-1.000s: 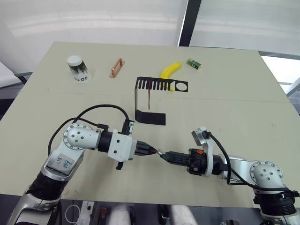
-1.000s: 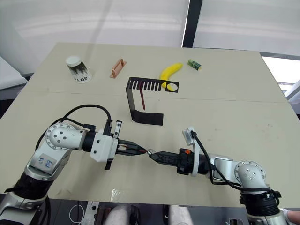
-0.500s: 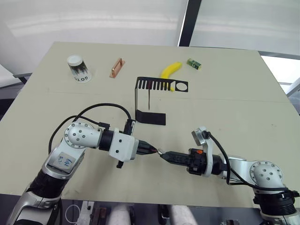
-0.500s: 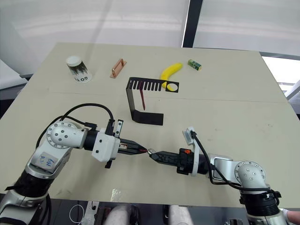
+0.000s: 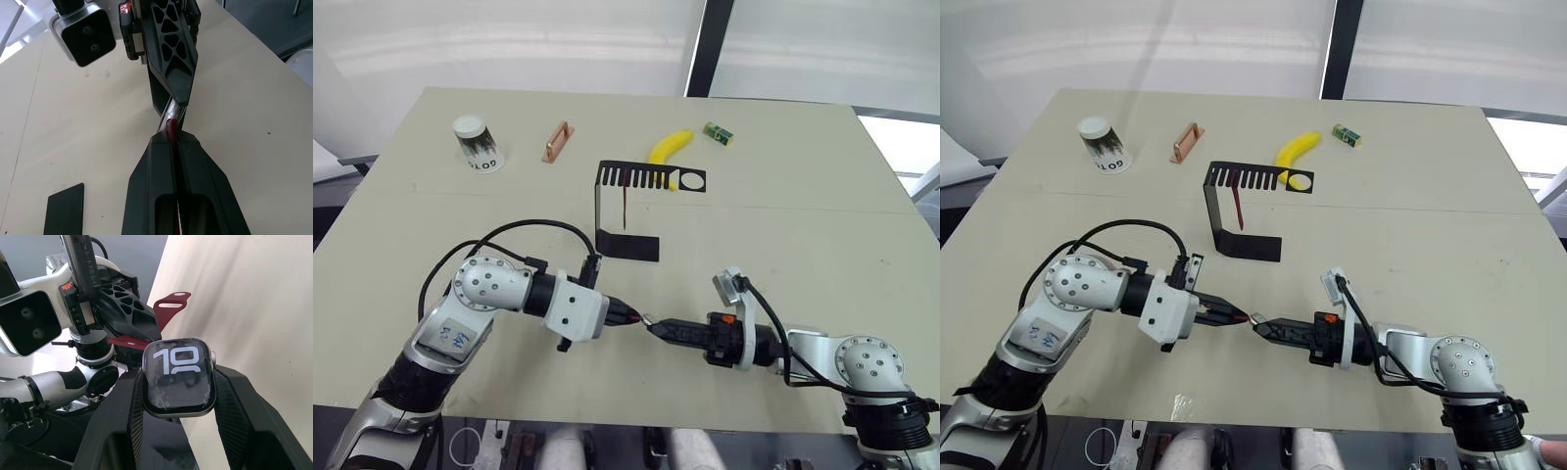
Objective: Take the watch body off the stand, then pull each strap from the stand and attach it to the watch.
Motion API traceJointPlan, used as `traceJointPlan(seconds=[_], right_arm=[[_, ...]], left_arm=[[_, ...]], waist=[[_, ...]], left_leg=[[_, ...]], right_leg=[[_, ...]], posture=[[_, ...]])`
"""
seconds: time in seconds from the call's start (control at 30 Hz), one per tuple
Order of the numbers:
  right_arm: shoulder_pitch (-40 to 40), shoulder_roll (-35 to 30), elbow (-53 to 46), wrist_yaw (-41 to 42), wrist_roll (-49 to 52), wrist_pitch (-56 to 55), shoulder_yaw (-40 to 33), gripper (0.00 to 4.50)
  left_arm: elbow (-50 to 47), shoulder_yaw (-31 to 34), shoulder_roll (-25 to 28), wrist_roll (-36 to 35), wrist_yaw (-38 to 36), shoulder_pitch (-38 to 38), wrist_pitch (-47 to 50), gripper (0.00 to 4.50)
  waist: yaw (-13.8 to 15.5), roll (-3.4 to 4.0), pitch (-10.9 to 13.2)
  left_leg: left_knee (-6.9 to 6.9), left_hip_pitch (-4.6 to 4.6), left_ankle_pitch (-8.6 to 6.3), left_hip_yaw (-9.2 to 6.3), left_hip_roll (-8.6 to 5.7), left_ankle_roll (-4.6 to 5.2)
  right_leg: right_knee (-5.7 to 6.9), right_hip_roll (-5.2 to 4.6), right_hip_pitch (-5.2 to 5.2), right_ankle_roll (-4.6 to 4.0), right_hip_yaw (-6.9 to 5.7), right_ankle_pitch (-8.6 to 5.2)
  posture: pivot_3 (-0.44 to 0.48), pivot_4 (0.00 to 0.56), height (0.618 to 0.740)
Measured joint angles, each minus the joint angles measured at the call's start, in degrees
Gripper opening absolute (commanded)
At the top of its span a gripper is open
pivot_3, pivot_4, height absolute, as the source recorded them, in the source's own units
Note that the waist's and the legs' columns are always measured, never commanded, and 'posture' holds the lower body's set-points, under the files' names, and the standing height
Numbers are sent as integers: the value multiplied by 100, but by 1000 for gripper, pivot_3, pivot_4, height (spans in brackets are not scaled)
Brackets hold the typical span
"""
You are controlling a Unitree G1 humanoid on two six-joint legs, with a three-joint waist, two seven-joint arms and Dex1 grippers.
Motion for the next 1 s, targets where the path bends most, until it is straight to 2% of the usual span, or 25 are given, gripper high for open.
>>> traceJointPlan(seconds=[0.63,1.0], right_arm=[[-1,4,14,-352,128,56,67,1518],[-20,15,22,-576,338,10,63,1518]], left_arm=[[160,-251,-63,457,-39,-90,-118,0],[224,-277,-146,479,-41,-219,-55,0]], waist=[[1,0,0],[1,0,0]], left_leg=[[4,-1,-1,0,0,2],[8,-2,-2,-1,1,3]], right_leg=[[2,0,0,0,0,0],[5,0,0,0,0,0]], posture=[[0,150,729],[0,150,729]])
